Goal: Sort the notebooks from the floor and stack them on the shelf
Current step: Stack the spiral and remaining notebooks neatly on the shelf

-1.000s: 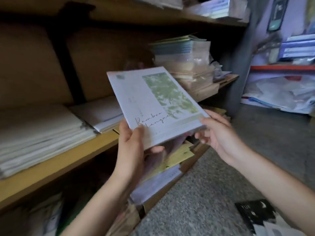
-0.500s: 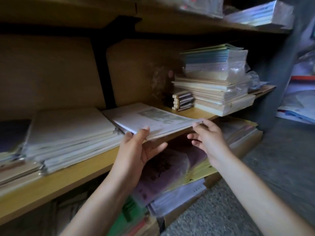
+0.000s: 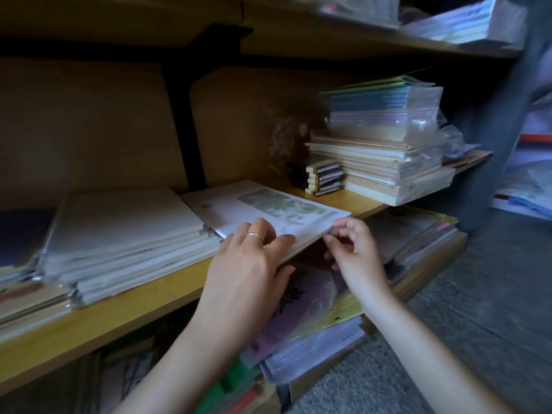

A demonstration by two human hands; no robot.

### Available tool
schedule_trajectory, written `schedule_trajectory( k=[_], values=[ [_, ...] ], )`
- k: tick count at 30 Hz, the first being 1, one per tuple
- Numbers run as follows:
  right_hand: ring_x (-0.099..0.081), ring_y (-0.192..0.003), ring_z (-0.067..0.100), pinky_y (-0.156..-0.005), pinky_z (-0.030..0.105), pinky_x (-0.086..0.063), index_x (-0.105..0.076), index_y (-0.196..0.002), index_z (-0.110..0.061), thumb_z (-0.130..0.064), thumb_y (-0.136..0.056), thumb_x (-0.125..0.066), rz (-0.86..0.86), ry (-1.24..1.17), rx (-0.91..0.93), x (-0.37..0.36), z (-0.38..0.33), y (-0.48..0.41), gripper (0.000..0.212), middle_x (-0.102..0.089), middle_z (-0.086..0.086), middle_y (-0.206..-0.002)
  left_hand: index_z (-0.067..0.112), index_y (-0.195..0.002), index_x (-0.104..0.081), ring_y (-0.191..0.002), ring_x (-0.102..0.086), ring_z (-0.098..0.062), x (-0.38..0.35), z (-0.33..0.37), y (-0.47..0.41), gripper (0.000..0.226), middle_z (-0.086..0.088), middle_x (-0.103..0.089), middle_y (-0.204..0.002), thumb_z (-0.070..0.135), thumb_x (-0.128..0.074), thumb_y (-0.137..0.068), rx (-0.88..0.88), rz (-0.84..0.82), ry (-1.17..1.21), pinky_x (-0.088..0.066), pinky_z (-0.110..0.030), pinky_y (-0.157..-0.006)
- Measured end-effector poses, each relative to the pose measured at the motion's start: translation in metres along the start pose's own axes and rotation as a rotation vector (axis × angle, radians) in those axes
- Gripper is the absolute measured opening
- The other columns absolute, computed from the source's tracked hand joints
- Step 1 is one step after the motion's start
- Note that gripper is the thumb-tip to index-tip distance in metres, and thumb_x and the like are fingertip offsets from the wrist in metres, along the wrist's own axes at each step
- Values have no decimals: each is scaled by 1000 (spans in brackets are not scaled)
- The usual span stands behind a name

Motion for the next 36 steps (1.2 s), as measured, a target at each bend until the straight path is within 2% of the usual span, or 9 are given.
schedule_trajectory(
  k=[5, 8, 12, 15, 20, 24, 26, 29, 36],
  values=[
    [-60, -78, 0, -64, 19, -49, -50, -107, -38, 2, -91, -47, -166, 103, 47, -16, 1, 6, 43, -55, -14, -108, 24, -95, -74, -59, -66, -27, -19, -21, -6, 36, 0, -72, -89, 9, -67, -64, 40, -49, -179, -50, -27, -48],
    [-58, -95, 4, -80, 23, -52, -45, -123, -46, 1, -93, -45, -287, 142, 27, -25, 5, 9, 56, -47, -27, -124, 23, -96, -74, -57, -67, -26, -24, -37, -9, 46, 0, -74, -87, 2, -77, -56, 79, -68, -198, -49, -27, -42],
    [-56, -99, 0, -87, 25, -52, -40, -136, -39, 0, -94, -45, -342, 176, 10, -31, 8, 12, 58, -34, -27, -136, 25, -81, -74, -41, -58, -23, -27, -48, -17, 43, 0, -65, -56, 5, -82, -45, 196, -173, -324, -22, -15, -37],
    [-58, -94, -2, -86, 25, -53, -43, -130, -41, -1, -93, -45, -334, 150, -9, -31, 12, 16, 55, -37, -24, -136, 25, -84, -70, -49, -60, -22, -30, -50, -24, 27, 1, -62, -56, 9, -74, -62, 274, -255, -372, -4, -19, -41],
    [-59, -86, 5, -79, 20, -52, -49, -126, -37, -2, -92, -48, -360, 165, 32, -25, 12, 20, 49, -34, -31, -135, 23, -66, -70, -40, -56, -18, -31, -49, -33, 21, 3, -57, -47, 12, -78, -50, 293, -256, -482, -16, -17, -43],
    [-60, -86, 5, -73, 17, -49, -55, -117, -33, 0, -91, -47, -341, 226, 106, -11, 9, 28, 43, -41, -29, -128, 17, -97, -63, -83, -65, -27, -34, -47, -25, 24, -4, -68, -92, 2, -53, -82, 338, -176, -287, -41, -29, -62],
    [-61, -83, 9, -70, 18, -48, -58, -111, -31, 3, -89, -47, -330, 266, 145, 3, 9, 36, 41, -46, -27, -120, 9, -96, -68, -92, -64, -32, -28, -34, -22, 25, -11, -68, -104, -1, -61, -74, 247, -42, -162, -48, -35, -76],
    [-60, -78, 17, -70, 36, -50, -60, -100, -30, 2, -87, -47, -314, 322, 157, 33, 16, 53, 36, -52, -23, -106, 9, -95, -69, -95, -61, -31, -30, 7, -15, 24, -9, -66, -108, 3, -62, -74, -50, 83, -13, -43, -37, -85],
    [-56, -62, 28, -60, 39, -45, -58, -88, -36, -29, -76, -38, -229, 560, 26, 147, 41, 125, 25, -57, -7, -82, 13, -87, -66, -87, -62, -27, -69, 148, 17, 19, -6, -66, -96, 21, -49, -82, -531, -129, 288, -44, -38, -77]
  ],
)
Point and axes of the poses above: each hand's wrist, its own y-axis away from the middle knuckle, its own x-axis out of the back of the hand, z = x × y, the point moved 6 cm from there along -y, towards the middle knuckle
